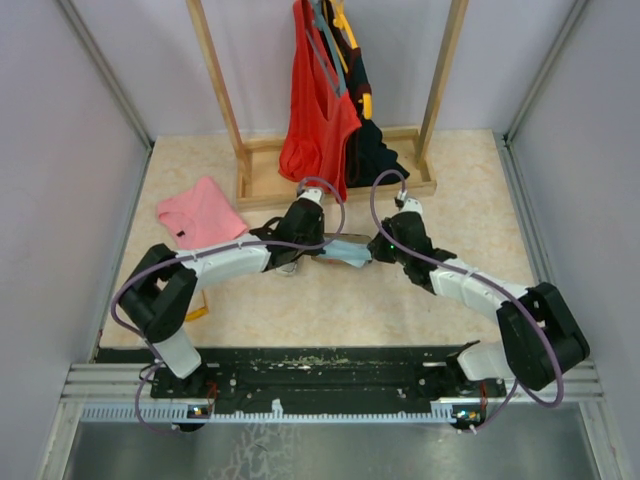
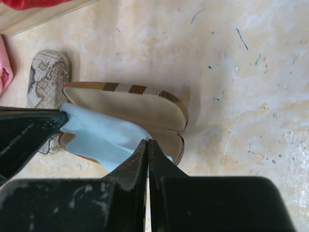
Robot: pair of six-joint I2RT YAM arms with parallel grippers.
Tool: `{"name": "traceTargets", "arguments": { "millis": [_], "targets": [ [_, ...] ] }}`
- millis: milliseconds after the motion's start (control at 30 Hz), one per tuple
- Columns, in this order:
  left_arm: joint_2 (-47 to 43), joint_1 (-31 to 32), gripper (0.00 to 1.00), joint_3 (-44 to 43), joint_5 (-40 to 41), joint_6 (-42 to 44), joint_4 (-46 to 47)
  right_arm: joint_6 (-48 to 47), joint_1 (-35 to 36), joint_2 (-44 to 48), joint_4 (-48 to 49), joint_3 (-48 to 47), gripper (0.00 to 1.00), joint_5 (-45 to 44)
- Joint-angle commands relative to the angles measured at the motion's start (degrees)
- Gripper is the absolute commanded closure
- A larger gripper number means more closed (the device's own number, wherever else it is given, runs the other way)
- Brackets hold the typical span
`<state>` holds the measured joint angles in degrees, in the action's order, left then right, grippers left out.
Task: Organize the sunglasses
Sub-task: Place the glasses cleaning cloth in the sunglasses case.
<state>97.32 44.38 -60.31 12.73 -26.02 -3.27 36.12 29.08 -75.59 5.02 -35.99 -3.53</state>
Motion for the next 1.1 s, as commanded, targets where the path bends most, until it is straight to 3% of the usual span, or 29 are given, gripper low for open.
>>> {"name": "traceTargets", "arguments": {
  "millis": [0, 1067],
  "targets": [
    [1.39, -0.65, 1.00, -2.46, -1.39, 0.62, 1.99, -1.01, -0.92, -1.37, 4.53, -4.27, 1.00, 0.40],
    [4.32, -2.96, 1.00, -1.65, -2.47, 0.87, 2.99, -1.04, -2.70, -7.92, 9.49, -5.21, 1.00, 2.30]
  ]
}}
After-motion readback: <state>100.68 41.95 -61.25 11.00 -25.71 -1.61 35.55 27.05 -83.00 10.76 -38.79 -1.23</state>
